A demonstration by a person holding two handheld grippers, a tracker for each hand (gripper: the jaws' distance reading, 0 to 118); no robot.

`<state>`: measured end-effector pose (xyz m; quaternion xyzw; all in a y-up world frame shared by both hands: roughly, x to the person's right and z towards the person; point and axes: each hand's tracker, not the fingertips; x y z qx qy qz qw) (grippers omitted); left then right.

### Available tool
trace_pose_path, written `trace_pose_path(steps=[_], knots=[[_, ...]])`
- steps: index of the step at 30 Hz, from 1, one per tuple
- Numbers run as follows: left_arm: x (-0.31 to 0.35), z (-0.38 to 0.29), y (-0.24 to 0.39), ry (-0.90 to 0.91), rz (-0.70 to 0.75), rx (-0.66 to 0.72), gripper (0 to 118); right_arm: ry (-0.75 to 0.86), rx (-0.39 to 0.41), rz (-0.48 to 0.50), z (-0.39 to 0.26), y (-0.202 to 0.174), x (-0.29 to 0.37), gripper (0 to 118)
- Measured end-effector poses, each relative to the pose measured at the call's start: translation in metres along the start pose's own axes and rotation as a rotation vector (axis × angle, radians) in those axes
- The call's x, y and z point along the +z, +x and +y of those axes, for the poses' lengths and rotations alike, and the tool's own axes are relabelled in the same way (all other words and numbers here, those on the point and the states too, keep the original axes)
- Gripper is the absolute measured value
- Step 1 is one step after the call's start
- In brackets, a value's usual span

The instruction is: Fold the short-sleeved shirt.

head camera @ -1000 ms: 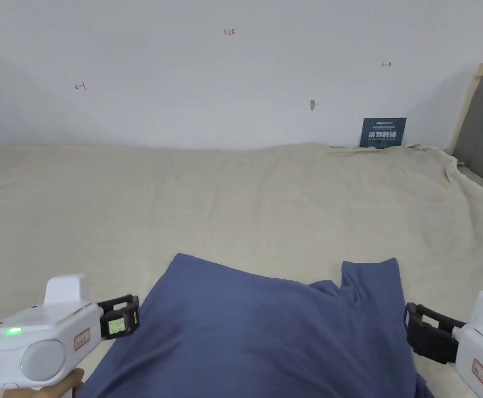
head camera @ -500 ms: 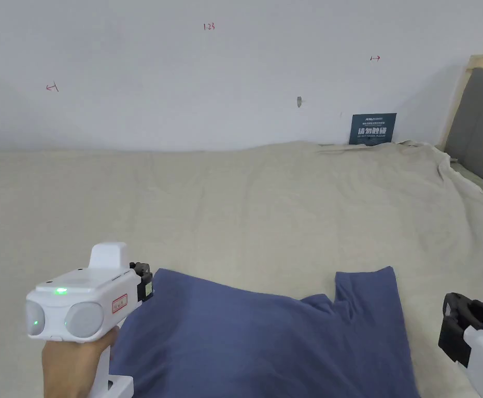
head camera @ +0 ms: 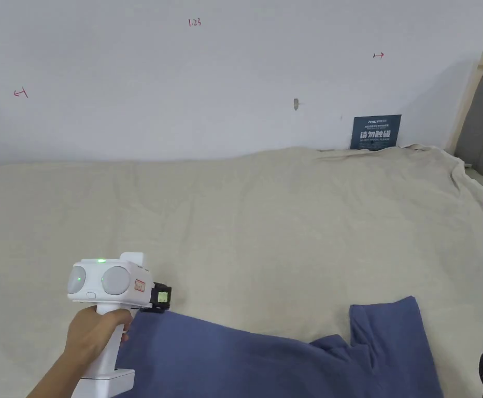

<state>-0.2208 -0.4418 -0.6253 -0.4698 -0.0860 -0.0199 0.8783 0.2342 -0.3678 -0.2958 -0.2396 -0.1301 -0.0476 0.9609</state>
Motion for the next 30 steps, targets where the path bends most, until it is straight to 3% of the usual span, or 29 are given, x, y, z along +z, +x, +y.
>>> trace_pose_path(steps=[2,8,10,11,13,14,18,28,30], knots=[[-0.015,0.001,-0.001,-0.032,0.022,-0.007,81,-0.010,0.007,-0.003,-0.002,-0.001,-0.006,1],[-0.047,-0.008,-0.008,-0.127,0.057,0.017,82,-0.033,0.017,-0.007,-0.004,-0.001,-0.012,1],[-0.041,-0.010,-0.007,-0.096,0.056,0.050,75,-0.041,0.019,-0.007,-0.005,0.000,-0.013,1],[-0.039,-0.010,-0.004,-0.098,0.057,0.037,66,-0.047,0.019,-0.006,-0.006,0.000,-0.014,1],[-0.032,-0.010,0.001,-0.075,0.014,-0.021,21,-0.058,0.019,-0.003,-0.005,-0.001,-0.015,1],[-0.028,-0.012,0.004,-0.082,0.004,-0.018,7,-0.064,0.015,-0.002,-0.005,-0.001,-0.017,1],[-0.015,-0.019,0.012,-0.046,0.006,-0.020,1,-0.086,-0.009,0.015,0.002,0.004,-0.030,1],[0.087,-0.044,0.011,0.126,-0.096,-0.016,1,-0.277,-0.018,0.028,0.018,0.019,-0.130,2],[0.101,-0.048,0.011,0.139,-0.097,-0.018,1,-0.343,0.005,-0.001,0.015,0.017,-0.152,17]])
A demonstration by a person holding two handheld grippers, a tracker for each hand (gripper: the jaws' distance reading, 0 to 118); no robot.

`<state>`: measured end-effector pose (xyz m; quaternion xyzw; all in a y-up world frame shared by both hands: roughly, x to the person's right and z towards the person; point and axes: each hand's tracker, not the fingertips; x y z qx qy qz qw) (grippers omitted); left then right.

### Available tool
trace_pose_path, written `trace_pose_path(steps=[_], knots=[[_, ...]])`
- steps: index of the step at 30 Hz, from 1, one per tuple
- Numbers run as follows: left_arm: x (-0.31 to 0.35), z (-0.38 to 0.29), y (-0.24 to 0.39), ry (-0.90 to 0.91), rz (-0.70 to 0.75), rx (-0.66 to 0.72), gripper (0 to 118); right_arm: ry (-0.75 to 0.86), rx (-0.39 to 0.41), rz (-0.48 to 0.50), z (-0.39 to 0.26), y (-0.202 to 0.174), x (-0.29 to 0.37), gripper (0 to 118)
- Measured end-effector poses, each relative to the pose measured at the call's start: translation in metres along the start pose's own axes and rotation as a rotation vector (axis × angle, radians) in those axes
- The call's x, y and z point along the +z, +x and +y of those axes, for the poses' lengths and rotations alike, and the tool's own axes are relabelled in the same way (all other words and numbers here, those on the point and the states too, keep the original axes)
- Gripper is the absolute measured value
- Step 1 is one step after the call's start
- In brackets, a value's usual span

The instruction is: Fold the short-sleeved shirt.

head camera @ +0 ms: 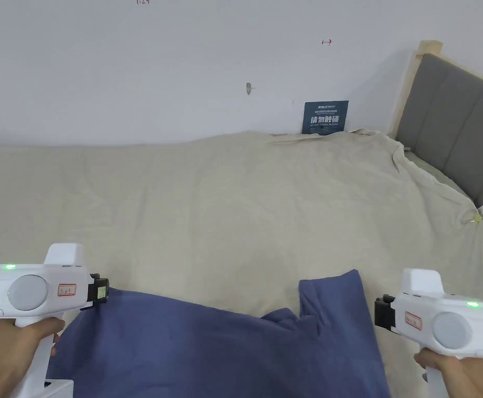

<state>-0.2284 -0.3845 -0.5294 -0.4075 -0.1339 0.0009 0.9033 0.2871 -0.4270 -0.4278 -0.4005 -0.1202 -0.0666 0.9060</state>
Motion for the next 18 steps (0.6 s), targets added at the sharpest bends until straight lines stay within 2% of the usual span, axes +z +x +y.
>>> trace_pose_path(steps=[1,2,3,4,7,10,11,12,13,14,16,17,18], knots=[[0.006,-0.001,0.001,0.004,-0.003,0.000,1,-0.049,-0.010,0.011,0.002,0.000,-0.012,31],[0.010,-0.001,0.000,0.007,-0.004,0.001,1,-0.086,-0.015,-0.002,0.001,-0.004,-0.018,55],[0.014,-0.002,0.000,0.010,-0.003,0.000,1,-0.102,-0.029,-0.017,-0.003,-0.008,-0.023,73],[0.016,-0.002,0.000,0.014,-0.001,-0.002,1,-0.113,-0.028,-0.015,-0.006,-0.009,-0.031,84],[0.023,-0.005,-0.001,0.017,-0.003,0.003,1,-0.161,-0.004,-0.065,-0.012,-0.013,-0.051,87],[0.024,-0.007,-0.002,0.018,-0.005,0.007,1,-0.213,0.001,-0.068,-0.020,-0.024,-0.055,86],[0.025,-0.009,-0.002,0.019,-0.007,0.010,1,-0.224,-0.002,-0.066,-0.021,-0.026,-0.057,83],[0.020,-0.007,-0.006,0.018,-0.006,0.010,1,-0.240,0.004,-0.066,-0.023,-0.029,-0.059,74],[0.019,-0.008,-0.007,0.017,-0.006,0.011,1,-0.242,0.014,-0.062,-0.026,-0.033,-0.057,61],[0.019,-0.009,-0.007,0.015,-0.008,0.013,1,-0.236,0.030,-0.053,-0.029,-0.032,-0.060,42],[0.018,-0.011,-0.008,0.014,-0.006,0.018,1,-0.216,0.010,-0.040,-0.034,-0.038,-0.056,22],[0.017,-0.012,-0.009,0.012,-0.005,0.020,1,-0.211,0.009,-0.020,-0.033,-0.040,-0.055,4],[0.017,-0.013,-0.009,0.010,-0.008,0.027,1,-0.213,0.005,0.004,-0.035,-0.043,-0.047,4]])
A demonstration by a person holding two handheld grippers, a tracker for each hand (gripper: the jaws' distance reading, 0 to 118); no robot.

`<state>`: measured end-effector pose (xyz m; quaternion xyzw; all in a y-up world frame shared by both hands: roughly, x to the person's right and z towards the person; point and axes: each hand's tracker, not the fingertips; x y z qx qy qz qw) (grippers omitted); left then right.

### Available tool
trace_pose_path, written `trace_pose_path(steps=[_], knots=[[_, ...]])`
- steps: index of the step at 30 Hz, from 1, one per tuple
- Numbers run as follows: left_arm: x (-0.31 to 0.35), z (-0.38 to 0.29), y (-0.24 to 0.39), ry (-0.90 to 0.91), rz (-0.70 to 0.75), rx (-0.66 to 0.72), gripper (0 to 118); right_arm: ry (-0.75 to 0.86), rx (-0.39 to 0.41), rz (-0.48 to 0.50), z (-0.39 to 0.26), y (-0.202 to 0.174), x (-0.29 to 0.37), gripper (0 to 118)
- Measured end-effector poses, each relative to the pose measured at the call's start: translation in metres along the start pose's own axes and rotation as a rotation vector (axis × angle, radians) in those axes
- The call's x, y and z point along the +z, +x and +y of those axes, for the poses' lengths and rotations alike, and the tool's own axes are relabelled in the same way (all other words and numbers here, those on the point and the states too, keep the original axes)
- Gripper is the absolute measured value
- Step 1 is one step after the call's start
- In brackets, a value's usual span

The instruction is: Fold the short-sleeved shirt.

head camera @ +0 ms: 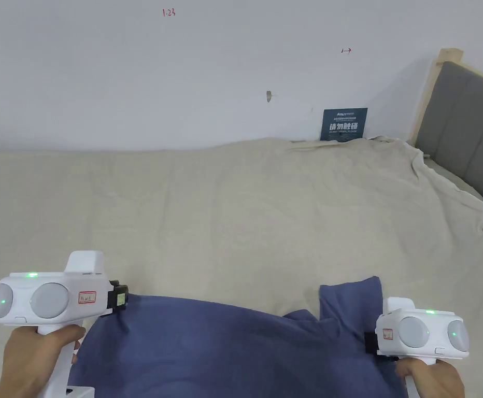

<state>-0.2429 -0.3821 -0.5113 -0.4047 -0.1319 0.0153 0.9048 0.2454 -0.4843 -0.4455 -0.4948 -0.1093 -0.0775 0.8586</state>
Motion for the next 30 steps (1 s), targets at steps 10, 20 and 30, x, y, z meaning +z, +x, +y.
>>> trace_pose_path(steps=[10,20,30], knots=[[0.023,-0.006,-0.003,0.045,0.020,0.036,1,0.206,-0.001,0.104,0.004,0.012,0.082,3],[0.099,0.011,-0.015,0.216,0.042,0.086,1,0.478,-0.033,0.305,0.029,0.017,0.200,3],[0.195,0.101,-0.020,0.430,0.140,0.061,1,0.718,0.053,0.328,0.120,0.000,0.285,3]])
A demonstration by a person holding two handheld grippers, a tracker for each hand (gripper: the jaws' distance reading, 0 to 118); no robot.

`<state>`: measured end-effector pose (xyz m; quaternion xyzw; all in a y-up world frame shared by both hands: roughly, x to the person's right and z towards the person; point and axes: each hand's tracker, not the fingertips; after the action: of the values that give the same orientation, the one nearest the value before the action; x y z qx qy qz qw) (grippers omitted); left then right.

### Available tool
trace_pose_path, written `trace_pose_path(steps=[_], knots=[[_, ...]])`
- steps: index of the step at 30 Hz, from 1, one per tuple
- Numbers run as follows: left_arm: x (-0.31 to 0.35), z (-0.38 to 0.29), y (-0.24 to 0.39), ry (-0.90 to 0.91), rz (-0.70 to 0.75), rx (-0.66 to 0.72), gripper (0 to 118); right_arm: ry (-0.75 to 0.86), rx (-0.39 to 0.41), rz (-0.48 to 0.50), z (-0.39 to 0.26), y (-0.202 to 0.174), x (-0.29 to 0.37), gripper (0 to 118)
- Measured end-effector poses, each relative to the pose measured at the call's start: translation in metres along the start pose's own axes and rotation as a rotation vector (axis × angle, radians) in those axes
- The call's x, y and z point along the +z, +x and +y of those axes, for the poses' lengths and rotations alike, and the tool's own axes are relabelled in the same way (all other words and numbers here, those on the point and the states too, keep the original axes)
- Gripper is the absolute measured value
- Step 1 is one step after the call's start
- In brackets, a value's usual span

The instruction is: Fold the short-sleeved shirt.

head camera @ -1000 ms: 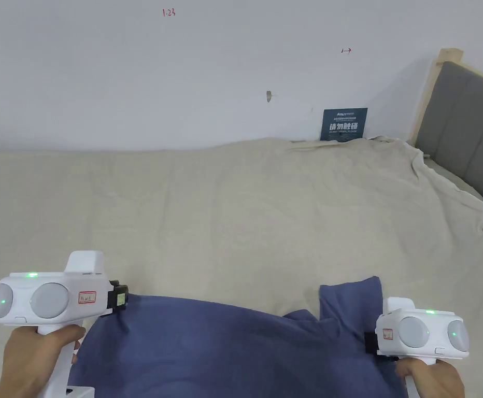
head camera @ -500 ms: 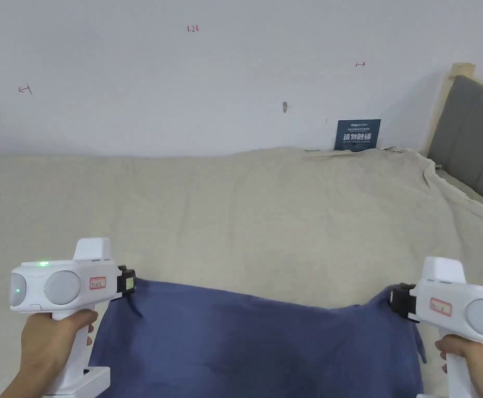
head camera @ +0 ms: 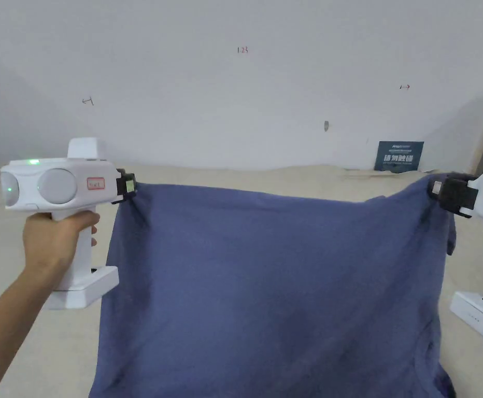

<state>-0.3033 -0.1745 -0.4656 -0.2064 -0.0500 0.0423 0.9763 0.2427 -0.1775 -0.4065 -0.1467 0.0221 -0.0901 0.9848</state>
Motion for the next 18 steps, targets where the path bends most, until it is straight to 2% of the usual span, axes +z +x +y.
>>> trace_pose_path(steps=[10,18], knots=[[0.031,0.121,0.008,0.171,0.053,-0.069,1,0.175,0.093,0.007,0.119,-0.018,-0.018,3],[0.027,0.149,0.015,0.212,0.068,-0.094,1,0.214,0.137,-0.010,0.152,-0.009,-0.045,3]])
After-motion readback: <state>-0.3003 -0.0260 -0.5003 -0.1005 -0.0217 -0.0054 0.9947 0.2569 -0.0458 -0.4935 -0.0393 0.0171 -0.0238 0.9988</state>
